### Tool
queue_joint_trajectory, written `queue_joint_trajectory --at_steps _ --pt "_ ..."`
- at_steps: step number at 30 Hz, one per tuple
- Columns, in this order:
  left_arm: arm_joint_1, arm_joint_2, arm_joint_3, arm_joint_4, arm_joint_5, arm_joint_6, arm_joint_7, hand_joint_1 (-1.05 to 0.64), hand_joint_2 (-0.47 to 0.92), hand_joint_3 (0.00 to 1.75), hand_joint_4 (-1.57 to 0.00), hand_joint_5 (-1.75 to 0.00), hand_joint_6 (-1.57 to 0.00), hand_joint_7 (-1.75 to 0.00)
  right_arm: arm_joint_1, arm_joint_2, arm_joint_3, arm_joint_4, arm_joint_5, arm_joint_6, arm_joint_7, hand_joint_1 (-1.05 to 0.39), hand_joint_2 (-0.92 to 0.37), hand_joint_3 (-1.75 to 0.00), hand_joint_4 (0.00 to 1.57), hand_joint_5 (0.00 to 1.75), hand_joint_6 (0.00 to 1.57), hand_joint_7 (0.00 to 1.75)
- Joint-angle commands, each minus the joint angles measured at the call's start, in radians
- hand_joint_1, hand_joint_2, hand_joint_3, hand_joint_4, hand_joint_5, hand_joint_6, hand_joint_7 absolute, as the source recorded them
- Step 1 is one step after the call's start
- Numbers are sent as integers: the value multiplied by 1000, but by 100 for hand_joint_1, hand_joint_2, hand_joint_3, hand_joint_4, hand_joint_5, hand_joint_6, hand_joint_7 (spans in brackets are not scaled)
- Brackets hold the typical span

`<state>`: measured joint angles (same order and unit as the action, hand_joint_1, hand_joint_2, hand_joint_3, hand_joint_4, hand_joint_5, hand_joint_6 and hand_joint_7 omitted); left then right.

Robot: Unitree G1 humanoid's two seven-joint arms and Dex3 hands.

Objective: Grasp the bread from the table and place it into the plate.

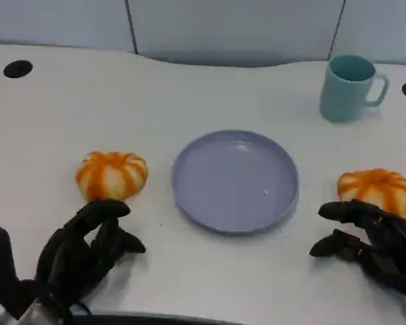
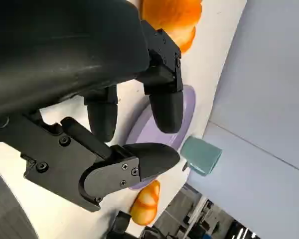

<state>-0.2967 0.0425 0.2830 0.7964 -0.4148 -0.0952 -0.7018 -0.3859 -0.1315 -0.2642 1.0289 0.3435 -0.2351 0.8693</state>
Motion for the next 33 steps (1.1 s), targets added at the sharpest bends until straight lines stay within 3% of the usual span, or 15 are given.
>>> queue_joint_trajectory --at_steps 1,22,28,32,33 --pt "4 19 2 12 4 17 9 -58 53 97 -32 -175 -35 -143 29 -8 5 -2 -15 7 -20 -41 -92 -12 65 109 80 55" --pt "-2 26 1 15 -7 23 -10 -59 53 100 -32 -175 -35 -148 40 -4 11 -30 -11 37 -34 -40 -92 -12 63 109 79 57" --pt "-2 34 -2 -9 1 13 -2 -61 55 95 -26 -170 -26 -151 40 3 14 -31 -14 22 -33 -39 -92 -13 64 107 79 57" --pt "5 39 -24 -45 49 -88 6 -60 61 78 -29 -151 -30 -134 33 5 9 -17 -7 23 -25 -40 -92 -12 64 107 78 57" --pt "6 41 -32 -47 70 -132 8 -63 68 67 -29 -144 -34 -114 32 6 9 -14 -6 23 -26 -41 -92 -10 65 108 79 57"
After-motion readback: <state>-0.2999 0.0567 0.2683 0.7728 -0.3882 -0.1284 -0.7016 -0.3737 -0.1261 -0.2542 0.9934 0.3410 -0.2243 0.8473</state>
